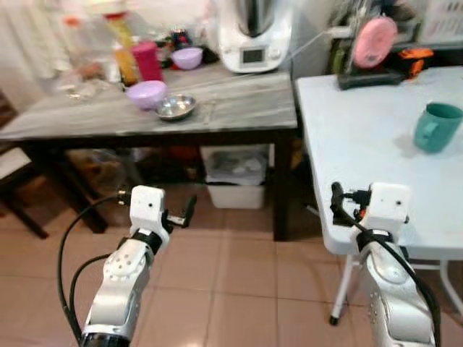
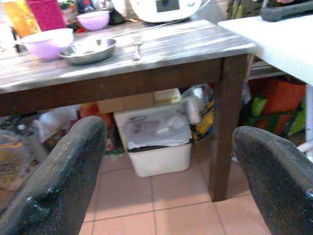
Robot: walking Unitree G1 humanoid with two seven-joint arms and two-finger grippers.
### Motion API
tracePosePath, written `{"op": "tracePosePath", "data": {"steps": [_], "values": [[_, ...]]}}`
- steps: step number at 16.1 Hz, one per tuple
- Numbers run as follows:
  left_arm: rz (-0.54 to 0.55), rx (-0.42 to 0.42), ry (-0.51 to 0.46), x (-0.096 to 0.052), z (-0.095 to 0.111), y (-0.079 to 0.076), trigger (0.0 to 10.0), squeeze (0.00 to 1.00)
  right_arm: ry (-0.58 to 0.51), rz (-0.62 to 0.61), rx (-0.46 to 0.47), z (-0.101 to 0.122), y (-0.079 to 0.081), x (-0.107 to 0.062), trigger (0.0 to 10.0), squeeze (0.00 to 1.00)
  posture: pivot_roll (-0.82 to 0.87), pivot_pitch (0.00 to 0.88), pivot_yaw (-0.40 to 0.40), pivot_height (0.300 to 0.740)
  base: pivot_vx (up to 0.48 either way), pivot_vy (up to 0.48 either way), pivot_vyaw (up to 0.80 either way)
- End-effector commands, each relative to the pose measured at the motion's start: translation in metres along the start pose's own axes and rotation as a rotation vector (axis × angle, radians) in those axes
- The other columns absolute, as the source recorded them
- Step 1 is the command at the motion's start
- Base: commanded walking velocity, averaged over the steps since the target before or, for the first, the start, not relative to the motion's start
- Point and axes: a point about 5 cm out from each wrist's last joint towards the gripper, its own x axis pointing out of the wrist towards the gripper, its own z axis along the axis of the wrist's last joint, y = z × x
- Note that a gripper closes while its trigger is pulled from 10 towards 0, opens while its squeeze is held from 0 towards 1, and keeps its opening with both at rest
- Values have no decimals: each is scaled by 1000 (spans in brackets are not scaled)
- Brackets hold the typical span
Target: Setting the table
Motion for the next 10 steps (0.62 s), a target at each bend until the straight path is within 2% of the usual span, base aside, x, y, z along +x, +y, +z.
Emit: {"op": "tracePosePath", "data": {"steps": [1, 10], "values": [[4, 10, 2, -1, 1, 5, 10000, 0, -13, 14, 6, 3, 5, 1, 10000, 0, -242, 0, 101, 740, 0, -296, 0], [-5, 16, 8, 0, 1, 6, 10000, 0, -16, 6, 9, 3, 6, 1, 10000, 0, -243, 0, 109, 740, 0, -307, 0]]}}
